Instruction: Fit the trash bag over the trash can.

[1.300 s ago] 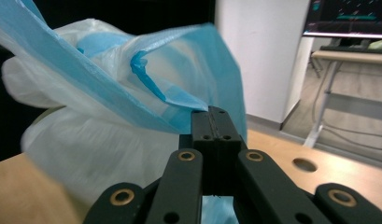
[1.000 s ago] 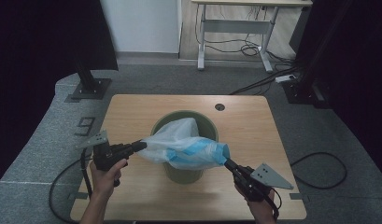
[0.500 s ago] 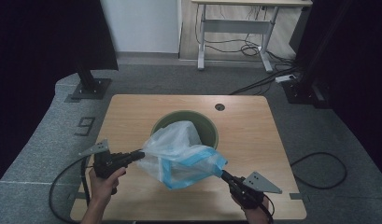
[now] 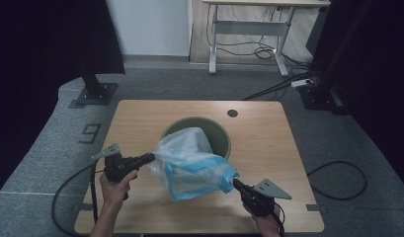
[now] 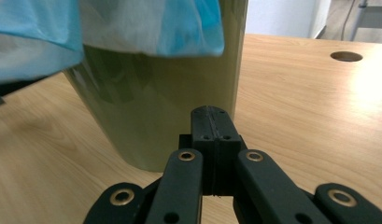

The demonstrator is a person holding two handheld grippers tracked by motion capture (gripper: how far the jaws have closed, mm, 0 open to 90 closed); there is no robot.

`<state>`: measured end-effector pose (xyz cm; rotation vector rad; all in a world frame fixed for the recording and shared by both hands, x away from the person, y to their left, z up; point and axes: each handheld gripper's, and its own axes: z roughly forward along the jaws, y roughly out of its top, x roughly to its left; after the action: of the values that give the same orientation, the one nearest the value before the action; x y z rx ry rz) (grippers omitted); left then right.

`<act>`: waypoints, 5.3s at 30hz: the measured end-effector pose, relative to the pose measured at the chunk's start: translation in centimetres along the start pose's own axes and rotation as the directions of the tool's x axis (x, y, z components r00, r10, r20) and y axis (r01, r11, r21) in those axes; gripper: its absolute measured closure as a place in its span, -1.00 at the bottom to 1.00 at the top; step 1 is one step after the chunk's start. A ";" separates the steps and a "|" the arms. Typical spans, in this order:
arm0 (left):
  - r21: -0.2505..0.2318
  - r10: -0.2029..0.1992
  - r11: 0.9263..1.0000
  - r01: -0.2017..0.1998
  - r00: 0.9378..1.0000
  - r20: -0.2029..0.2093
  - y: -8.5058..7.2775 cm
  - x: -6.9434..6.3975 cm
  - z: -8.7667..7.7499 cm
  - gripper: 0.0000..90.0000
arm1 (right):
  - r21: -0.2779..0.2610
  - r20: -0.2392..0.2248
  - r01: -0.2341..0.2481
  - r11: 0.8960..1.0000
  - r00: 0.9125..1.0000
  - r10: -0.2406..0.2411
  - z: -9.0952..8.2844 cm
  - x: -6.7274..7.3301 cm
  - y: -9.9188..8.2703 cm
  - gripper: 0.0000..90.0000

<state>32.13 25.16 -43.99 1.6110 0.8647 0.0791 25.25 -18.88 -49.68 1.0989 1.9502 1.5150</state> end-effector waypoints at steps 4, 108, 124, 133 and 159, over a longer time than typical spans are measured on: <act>0.005 0.025 1.000 -0.025 0.999 -0.021 -0.1 -0.6 -0.1 0.78 | -0.037 -0.014 -0.003 0.999 1.000 0.003 -0.7 0.2 0.3 0.96; 0.019 0.137 0.990 -0.137 0.991 -0.007 6.6 -4.6 0.5 0.99 | -0.024 -0.120 0.101 0.995 0.987 -0.103 -1.2 1.3 7.8 0.98; 0.199 0.175 0.967 -0.160 0.983 -0.058 9.6 -2.5 1.6 0.99 | -0.011 0.066 0.195 0.981 0.979 -0.194 3.5 -1.9 15.2 0.98; 0.227 0.151 0.965 -0.134 0.987 -0.058 10.1 -1.2 2.3 0.99 | -0.015 0.065 0.198 0.980 0.978 -0.196 5.6 -3.1 15.5 0.98; 0.224 0.127 0.968 -0.110 0.990 -0.064 9.5 -1.9 2.9 0.99 | -0.067 -0.013 0.119 0.991 0.993 -0.120 -2.4 -3.2 14.6 0.04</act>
<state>36.80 21.88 -35.62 1.8781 0.8594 0.1354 30.06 -21.60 -35.62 0.9279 1.9261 1.5174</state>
